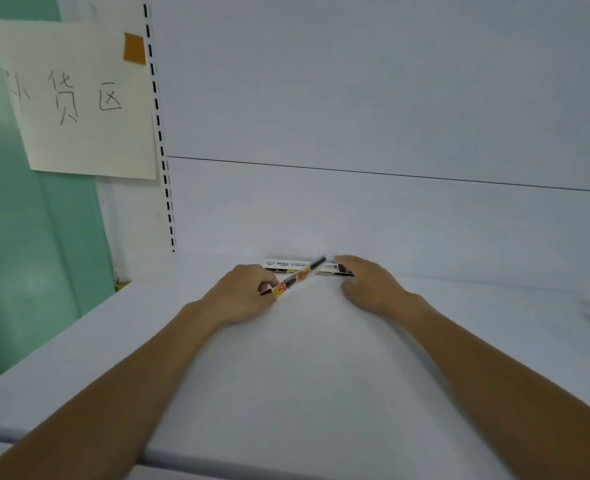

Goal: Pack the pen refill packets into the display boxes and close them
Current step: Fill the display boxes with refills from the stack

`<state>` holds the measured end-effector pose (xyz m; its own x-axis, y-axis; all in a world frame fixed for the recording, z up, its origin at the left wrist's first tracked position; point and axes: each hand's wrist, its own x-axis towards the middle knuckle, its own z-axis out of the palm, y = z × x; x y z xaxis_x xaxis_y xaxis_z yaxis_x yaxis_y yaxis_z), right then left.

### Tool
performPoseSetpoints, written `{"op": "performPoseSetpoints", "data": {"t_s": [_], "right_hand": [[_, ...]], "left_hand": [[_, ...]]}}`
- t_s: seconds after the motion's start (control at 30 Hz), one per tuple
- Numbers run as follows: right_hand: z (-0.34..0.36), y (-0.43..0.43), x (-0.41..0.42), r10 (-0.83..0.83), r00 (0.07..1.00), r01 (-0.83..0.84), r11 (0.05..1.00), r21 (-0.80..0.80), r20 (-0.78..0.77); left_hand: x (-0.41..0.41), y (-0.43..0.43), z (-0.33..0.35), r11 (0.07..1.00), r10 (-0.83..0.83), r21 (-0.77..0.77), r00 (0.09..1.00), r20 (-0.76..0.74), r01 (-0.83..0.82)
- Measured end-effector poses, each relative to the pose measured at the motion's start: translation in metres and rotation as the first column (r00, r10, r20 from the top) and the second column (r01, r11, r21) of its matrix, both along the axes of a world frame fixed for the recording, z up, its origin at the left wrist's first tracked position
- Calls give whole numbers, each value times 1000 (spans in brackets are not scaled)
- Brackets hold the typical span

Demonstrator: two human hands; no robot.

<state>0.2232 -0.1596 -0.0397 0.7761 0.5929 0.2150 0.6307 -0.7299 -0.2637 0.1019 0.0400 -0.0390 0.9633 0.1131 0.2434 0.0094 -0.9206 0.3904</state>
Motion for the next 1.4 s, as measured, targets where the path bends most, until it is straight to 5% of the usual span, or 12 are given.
{"op": "performPoseSetpoints", "data": {"t_s": [0.23,0.4,0.7,0.8,0.93,1.07,1.2,1.33,1.4], "right_hand": [[-1,1,-4,-19,974,75,968,-241,226],[-1,-23,-18,38,957,32,972,-233,289],[19,-27,-63,-54,996,52,998,-26,-73],[25,-15,-77,-71,993,66,996,-61,-92],[31,-3,-96,107,940,-48,982,185,-324],[24,-3,-87,94,991,-50,914,402,-92],[13,-9,-54,-113,982,68,960,273,154],[8,-3,-33,-164,982,153,981,120,90],[5,3,-26,-138,989,137,990,31,58]], "left_hand": [[-2,11,1,975,224,-24,971,80,-222],[-9,8,5,959,257,-153,959,119,-238],[-7,-1,2,902,190,-414,974,120,-125],[-10,-8,2,920,104,-388,989,109,-54],[-17,-14,3,960,2,-279,999,37,8],[-24,-19,1,979,-27,-202,999,-35,19],[-29,-34,5,996,-9,-84,1000,-22,7],[-30,-49,6,985,-80,144,992,-95,93],[-30,-48,5,986,-157,46,981,-114,163]]}}
